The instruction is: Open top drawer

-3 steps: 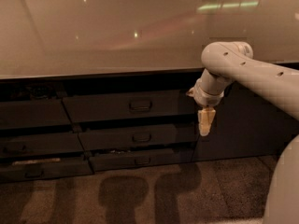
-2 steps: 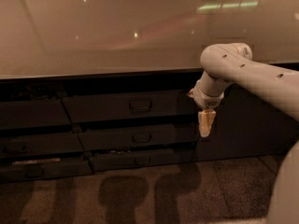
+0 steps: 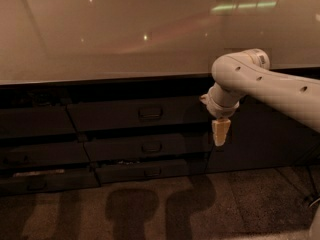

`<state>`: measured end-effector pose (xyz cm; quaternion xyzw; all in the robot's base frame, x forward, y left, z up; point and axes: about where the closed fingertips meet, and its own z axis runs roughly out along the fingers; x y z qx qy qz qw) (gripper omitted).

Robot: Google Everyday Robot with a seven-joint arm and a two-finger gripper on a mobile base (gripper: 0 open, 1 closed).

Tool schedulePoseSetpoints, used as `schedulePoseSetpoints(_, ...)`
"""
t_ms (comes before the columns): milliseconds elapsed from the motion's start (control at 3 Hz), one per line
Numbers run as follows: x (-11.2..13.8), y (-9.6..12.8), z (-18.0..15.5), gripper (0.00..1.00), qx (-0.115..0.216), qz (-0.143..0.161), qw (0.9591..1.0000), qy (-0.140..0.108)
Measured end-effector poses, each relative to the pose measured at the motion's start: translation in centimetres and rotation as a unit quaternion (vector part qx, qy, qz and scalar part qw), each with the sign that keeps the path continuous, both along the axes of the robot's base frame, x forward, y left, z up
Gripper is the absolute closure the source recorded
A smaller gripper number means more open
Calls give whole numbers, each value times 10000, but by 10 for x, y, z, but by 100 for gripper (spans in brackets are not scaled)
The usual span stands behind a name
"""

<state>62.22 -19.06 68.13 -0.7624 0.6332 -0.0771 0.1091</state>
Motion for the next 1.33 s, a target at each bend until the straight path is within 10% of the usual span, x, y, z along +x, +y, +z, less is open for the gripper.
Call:
schedulePoseSetpoints(667,22,-12,10,0,-109,-238,9996,100)
schedulePoseSetpoints(1333,34,-28,-32,0,587,116,9965,592)
